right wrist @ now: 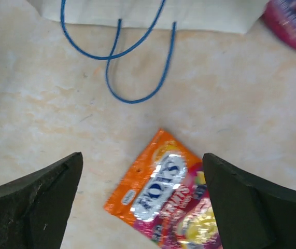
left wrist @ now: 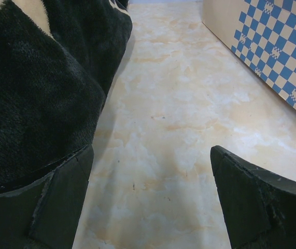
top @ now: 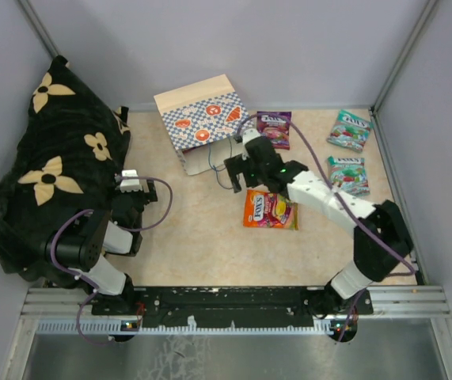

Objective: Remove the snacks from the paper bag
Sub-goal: Place the snack at the center of the board, then take out the snack from the paper bag.

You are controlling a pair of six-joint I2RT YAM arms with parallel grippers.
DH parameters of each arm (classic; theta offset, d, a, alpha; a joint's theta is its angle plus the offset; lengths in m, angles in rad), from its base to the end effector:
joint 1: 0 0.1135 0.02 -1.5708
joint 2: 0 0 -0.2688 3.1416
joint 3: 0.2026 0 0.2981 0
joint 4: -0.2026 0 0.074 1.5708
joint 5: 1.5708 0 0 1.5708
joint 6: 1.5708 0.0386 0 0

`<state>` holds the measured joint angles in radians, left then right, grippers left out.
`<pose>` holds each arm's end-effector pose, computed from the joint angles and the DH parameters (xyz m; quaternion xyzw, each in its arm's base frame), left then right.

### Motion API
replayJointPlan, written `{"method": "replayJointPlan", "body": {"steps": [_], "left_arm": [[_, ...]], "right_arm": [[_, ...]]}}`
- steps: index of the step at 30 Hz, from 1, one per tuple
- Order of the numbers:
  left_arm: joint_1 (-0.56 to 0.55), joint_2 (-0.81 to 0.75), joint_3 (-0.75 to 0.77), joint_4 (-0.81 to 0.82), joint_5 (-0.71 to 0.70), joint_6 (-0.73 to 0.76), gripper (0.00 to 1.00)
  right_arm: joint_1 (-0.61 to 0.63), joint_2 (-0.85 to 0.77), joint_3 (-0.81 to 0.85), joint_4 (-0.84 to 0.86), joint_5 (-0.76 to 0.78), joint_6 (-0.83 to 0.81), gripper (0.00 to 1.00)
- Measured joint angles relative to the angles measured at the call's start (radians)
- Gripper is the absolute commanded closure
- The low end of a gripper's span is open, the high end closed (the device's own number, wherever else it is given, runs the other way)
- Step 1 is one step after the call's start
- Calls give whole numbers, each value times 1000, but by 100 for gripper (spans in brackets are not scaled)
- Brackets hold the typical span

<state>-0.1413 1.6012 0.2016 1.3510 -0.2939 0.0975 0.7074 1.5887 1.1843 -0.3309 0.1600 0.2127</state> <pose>0.2469 -0.0238 0.0993 -0.0149 0.7232 0.0911 0.6844 0.3080 0.2553 0.2473 -0.1916 0.8913 0.1141 0.3948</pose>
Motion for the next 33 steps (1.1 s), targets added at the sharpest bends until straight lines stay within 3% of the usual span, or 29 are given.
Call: {"method": "replayJointPlan", "body": {"steps": [5,10,12,17,20,27,33], "left_arm": [[0,0,0,0,0,0,0],[0,0,0,0,0,0,0],[0,0,0,0,0,0,0],[0,0,0,0,0,0,0],[0,0,0,0,0,0,0],[0,0,0,0,0,0,0],[0,0,0,0,0,0,0]], "right_arm": [[-160,-114,0,-44,-122,-256,3],[-203,-101,-23,45,-195,-250,6],[-197,-98,-72,163,-169,-127,8],[-201,-78,-392,632,-48,432,18],[-209,68,-511,893,-27,760,19],[-211,416,-368,1268,-28,1167,23],[-211,581,-215,1361,-29,1336,24]]}}
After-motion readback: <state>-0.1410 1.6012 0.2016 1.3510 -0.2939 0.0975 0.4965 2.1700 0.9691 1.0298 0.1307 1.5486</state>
